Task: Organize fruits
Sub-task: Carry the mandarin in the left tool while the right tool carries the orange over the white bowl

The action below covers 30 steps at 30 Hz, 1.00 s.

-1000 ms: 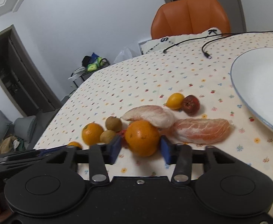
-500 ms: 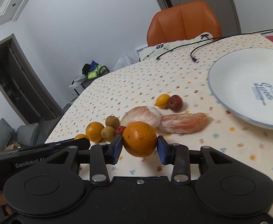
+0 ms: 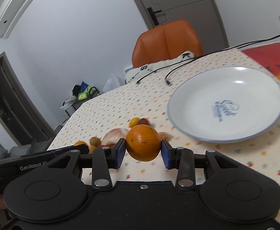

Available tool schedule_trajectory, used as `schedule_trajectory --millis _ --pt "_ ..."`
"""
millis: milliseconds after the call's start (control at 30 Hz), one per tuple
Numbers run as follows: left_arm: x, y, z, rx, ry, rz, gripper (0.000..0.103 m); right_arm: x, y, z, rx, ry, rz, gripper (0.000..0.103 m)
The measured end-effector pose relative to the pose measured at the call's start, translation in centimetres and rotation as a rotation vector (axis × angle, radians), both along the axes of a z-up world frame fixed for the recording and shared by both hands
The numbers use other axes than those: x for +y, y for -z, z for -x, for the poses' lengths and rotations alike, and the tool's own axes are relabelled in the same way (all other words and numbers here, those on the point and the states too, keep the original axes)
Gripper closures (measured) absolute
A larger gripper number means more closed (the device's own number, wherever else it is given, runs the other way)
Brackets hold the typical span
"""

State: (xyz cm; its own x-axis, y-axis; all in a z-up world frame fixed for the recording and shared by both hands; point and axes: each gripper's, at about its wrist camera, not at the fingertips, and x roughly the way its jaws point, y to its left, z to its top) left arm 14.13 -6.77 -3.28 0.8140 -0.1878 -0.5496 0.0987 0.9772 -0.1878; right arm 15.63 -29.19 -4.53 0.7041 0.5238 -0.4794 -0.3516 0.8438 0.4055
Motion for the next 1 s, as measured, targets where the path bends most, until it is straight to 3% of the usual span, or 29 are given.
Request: schedule_trajectory --millis 533,1000 --pt "-5.6 -0.2 -2.9 -0.012 0.087 -0.012 0.081 -6.1 0.2 -0.1 -0.042 0.137 0.003 0.065" --pt "-9.1 0.6 -6.6 0.008 0.122 -0.035 0.081 -7.5 1.0 -2.3 -0.055 0.184 0.057 0.065"
